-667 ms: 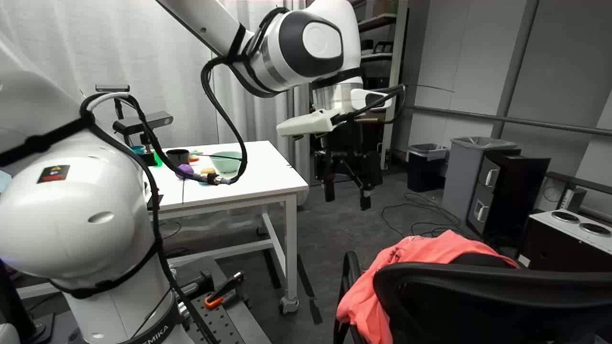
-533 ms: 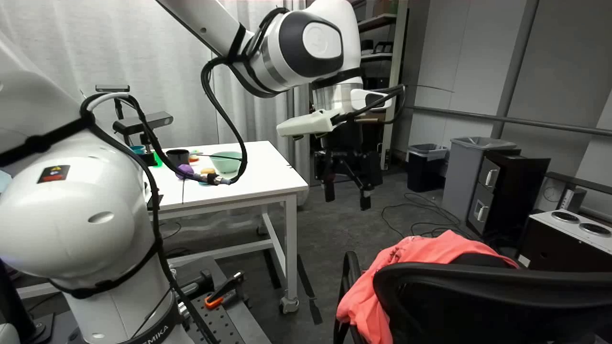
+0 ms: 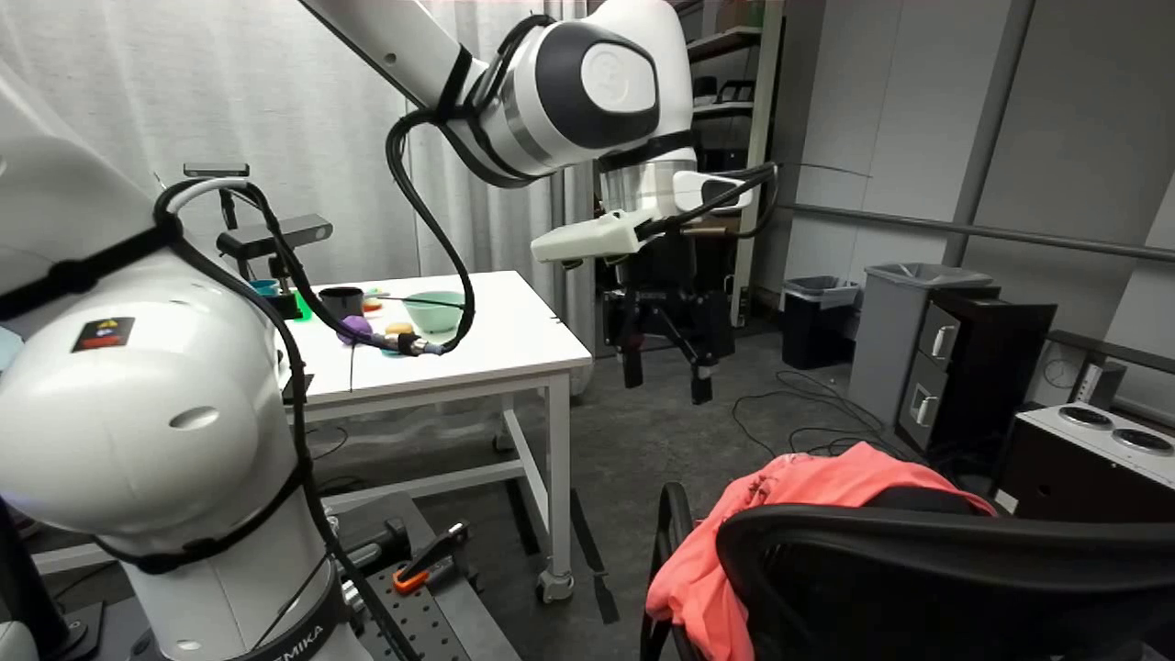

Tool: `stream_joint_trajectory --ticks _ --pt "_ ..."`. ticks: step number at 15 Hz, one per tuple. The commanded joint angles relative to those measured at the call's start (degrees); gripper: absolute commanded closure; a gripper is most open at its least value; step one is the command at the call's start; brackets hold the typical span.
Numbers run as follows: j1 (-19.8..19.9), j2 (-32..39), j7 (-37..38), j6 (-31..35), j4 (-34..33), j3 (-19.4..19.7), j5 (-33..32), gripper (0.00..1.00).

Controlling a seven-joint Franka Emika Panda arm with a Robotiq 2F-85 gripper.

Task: Put the shirt on the backrest of the chair

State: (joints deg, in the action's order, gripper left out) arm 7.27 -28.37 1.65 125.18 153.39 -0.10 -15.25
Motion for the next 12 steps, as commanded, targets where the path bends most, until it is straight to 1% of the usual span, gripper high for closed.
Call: stream_joint_trajectory --ticks 1,6,12 --pt "-0.47 -0.01 0.19 -0.19 -0.09 0.43 -0.21 0.00" --pt "-0.36 4.36 -0.34 2.47 -3.04 1.36 0.18 0.00" --pt "-0.33 13.96 1.10 12.34 -8.03 1.42 0.07 0.00"
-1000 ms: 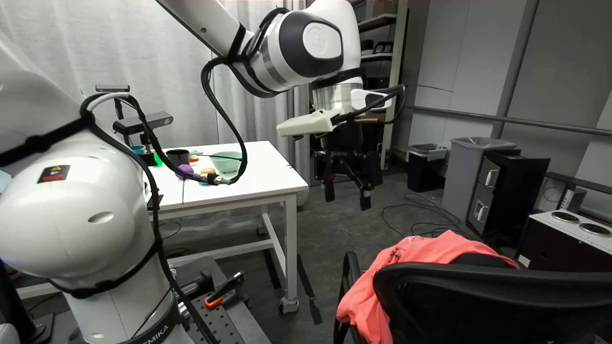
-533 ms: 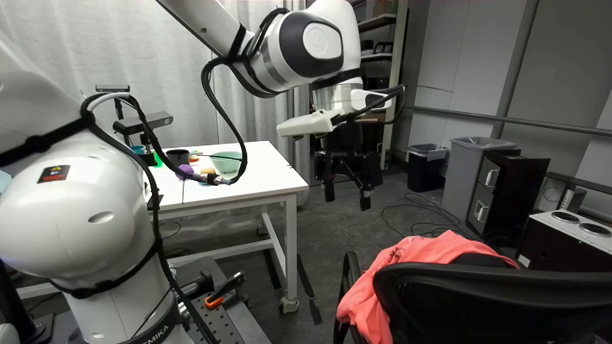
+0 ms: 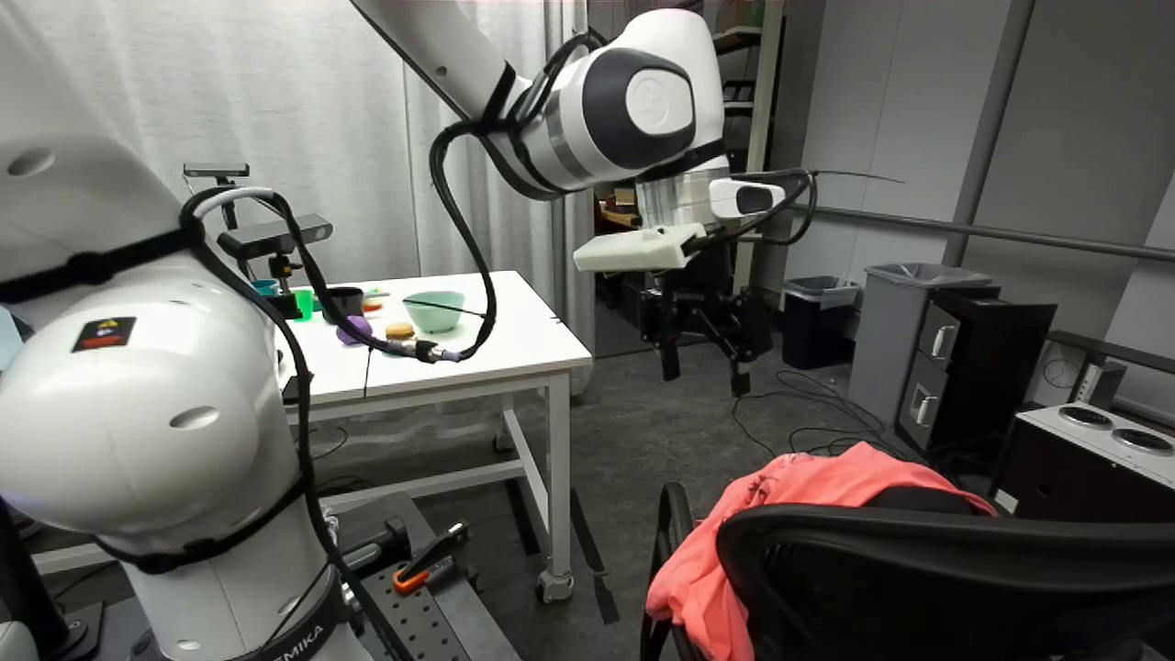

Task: Put the shirt on the backrest of the chair

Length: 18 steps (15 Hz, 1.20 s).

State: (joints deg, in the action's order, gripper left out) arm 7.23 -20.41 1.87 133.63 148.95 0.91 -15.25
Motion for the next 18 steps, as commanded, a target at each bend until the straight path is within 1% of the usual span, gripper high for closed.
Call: stream_joint_trajectory --ticks 1,6,10,14,18 --pt "-0.34 7.83 1.49 5.60 -4.31 0.23 0.06 0.00" --pt "-0.47 17.27 6.31 12.93 -7.20 0.11 -0.10 0.00" --pt "-0.79 24.57 10.35 16.25 -10.64 1.13 -1.16 0.00" --pt "-1.64 30.81 13.91 18.74 -15.23 3.52 -2.68 0.00" --pt "-2.80 35.93 15.63 19.22 -19.71 6.51 -2.53 0.00"
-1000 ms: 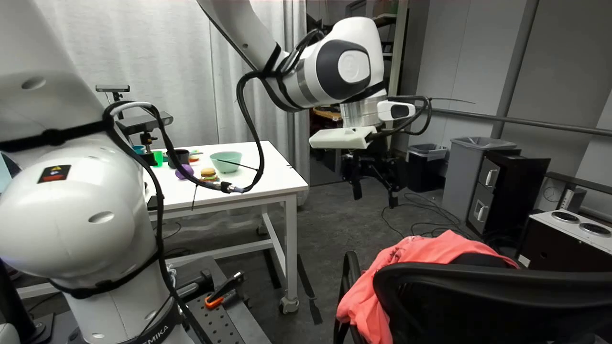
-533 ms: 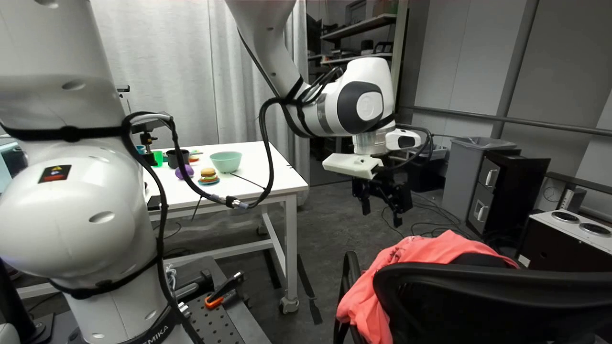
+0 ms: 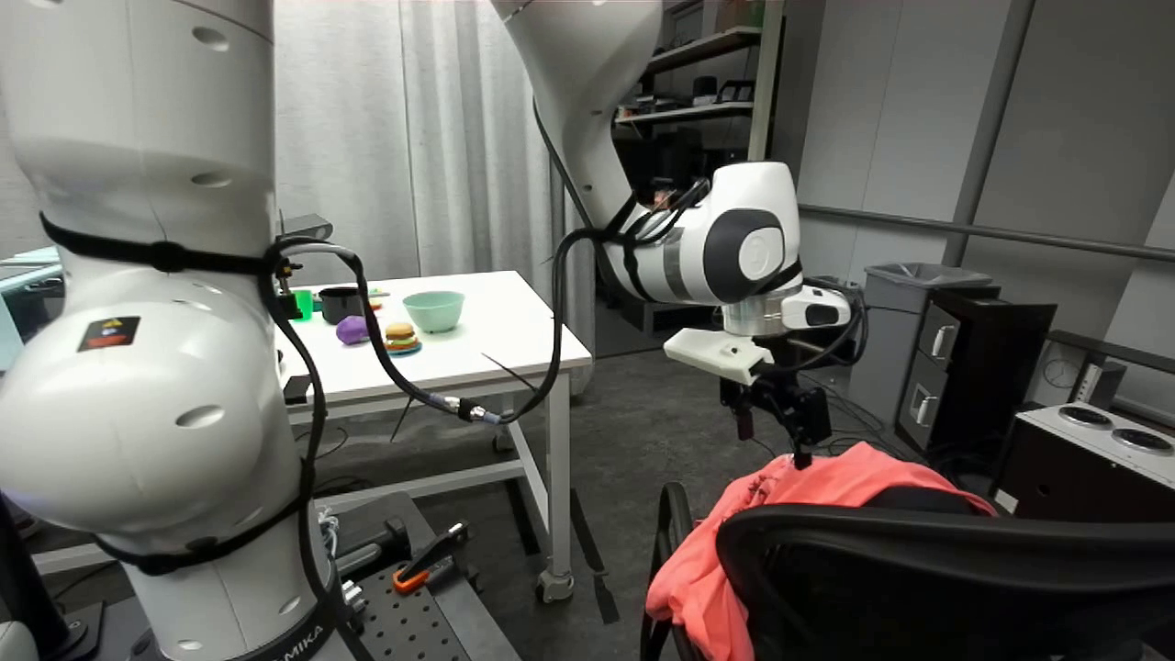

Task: Put the shirt on the backrest of the chair

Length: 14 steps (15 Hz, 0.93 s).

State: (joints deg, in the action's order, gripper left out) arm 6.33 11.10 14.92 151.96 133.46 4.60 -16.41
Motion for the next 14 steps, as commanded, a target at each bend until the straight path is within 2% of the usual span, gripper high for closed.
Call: stream_joint_trajectory --ticks 1,8,9,10,14 --pt "-2.24 5.44 2.85 0.77 -5.19 3.49 -1.26 0.00" --pt "-4.54 10.19 3.99 0.53 -9.43 5.99 0.02 0.00" --pt "-4.71 10.52 3.97 0.46 -9.70 6.02 0.27 0.25" --pt "-4.91 10.80 3.95 0.47 -9.92 6.08 0.36 0.26" --pt "-5.26 11.38 3.67 0.36 -10.31 6.53 0.64 0.58"
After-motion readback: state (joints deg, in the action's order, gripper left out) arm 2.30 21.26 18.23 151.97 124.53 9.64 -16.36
